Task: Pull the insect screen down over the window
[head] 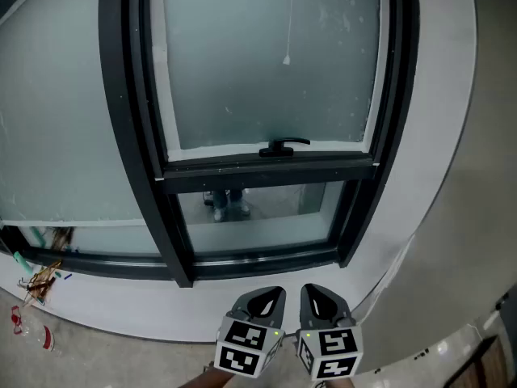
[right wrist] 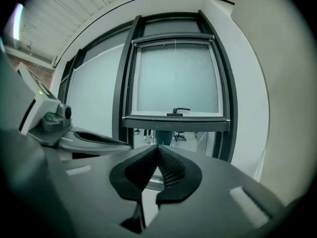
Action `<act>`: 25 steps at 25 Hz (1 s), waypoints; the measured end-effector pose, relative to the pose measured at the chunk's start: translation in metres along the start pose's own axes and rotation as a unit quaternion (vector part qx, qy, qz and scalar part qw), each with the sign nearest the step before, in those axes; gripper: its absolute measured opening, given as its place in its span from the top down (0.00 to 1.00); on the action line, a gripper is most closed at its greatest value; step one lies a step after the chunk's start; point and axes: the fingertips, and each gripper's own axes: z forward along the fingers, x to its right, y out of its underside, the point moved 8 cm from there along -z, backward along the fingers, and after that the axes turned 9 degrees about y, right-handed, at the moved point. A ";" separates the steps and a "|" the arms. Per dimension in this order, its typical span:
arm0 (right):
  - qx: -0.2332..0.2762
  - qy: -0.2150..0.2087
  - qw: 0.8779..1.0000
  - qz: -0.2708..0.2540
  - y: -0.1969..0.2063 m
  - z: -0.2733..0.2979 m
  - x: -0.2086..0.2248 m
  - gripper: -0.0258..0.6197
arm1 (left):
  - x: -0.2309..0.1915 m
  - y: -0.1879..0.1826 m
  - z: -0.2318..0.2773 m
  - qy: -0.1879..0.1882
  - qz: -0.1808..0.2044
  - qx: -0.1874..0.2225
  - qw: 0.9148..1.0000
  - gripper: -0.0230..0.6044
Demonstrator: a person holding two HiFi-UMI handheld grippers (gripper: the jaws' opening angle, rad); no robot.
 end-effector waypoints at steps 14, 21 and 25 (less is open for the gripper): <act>0.003 -0.021 1.000 0.010 0.007 0.010 0.043 0.95 | 0.019 -0.009 0.043 -0.020 -0.004 0.004 1.000 0.94; 0.010 -0.039 0.999 0.019 -0.008 0.024 0.094 0.95 | 0.036 -0.037 0.080 -0.038 -0.006 0.012 0.999 0.94; 0.019 -0.049 0.999 0.013 -0.021 0.042 0.112 0.95 | 0.028 -0.056 0.100 -0.046 -0.011 0.019 0.999 0.94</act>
